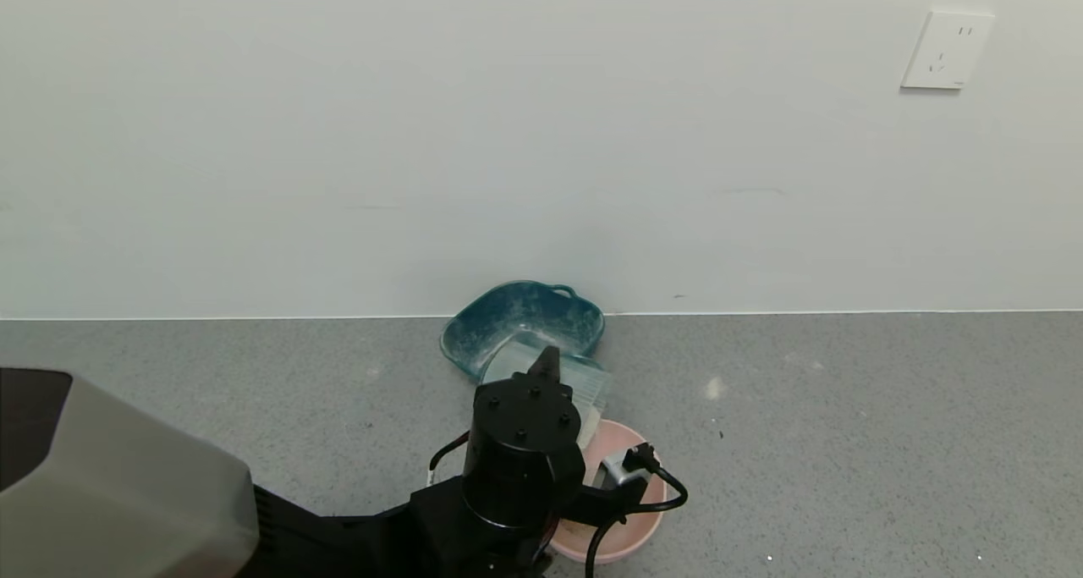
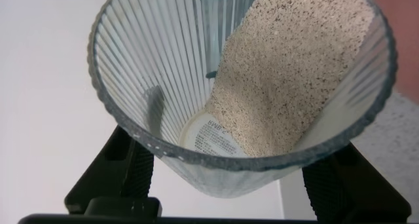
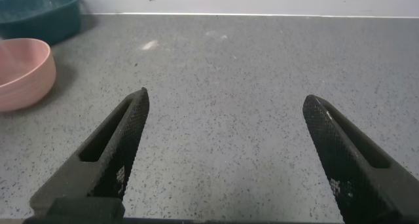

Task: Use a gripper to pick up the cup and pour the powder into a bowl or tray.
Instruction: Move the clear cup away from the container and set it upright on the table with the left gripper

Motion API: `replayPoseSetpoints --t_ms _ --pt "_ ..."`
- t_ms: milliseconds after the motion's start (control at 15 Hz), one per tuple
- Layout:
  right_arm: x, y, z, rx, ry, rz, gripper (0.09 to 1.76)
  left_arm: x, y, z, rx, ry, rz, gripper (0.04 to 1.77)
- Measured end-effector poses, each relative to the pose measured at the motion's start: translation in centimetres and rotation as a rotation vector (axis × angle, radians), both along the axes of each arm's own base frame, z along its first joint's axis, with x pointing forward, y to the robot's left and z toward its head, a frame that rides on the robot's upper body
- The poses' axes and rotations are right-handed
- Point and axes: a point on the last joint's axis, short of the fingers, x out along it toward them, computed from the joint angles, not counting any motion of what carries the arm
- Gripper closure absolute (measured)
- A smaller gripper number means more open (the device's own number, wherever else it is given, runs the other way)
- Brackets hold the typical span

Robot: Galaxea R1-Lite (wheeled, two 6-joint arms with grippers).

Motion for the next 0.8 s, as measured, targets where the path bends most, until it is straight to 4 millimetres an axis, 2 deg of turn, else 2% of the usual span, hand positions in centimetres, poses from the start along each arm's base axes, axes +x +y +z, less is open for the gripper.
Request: replayPoseSetpoints --t_ms 267,467,800 --pt "0.00 0.00 0.00 0.000 0.000 0.000 0.14 -0.47 0.06 -0.61 -0.171 0.046 0.002 0.52" --pt "0.00 0.00 0.00 0.000 0.000 0.000 0.14 -0.54 0.08 -0.55 -0.353 0.065 0.035 0.52" --pt "0.00 0.00 0.00 0.000 0.000 0.000 0.14 -0.67 0.28 -0.06 -0.623 0.132 -0.005 0.52"
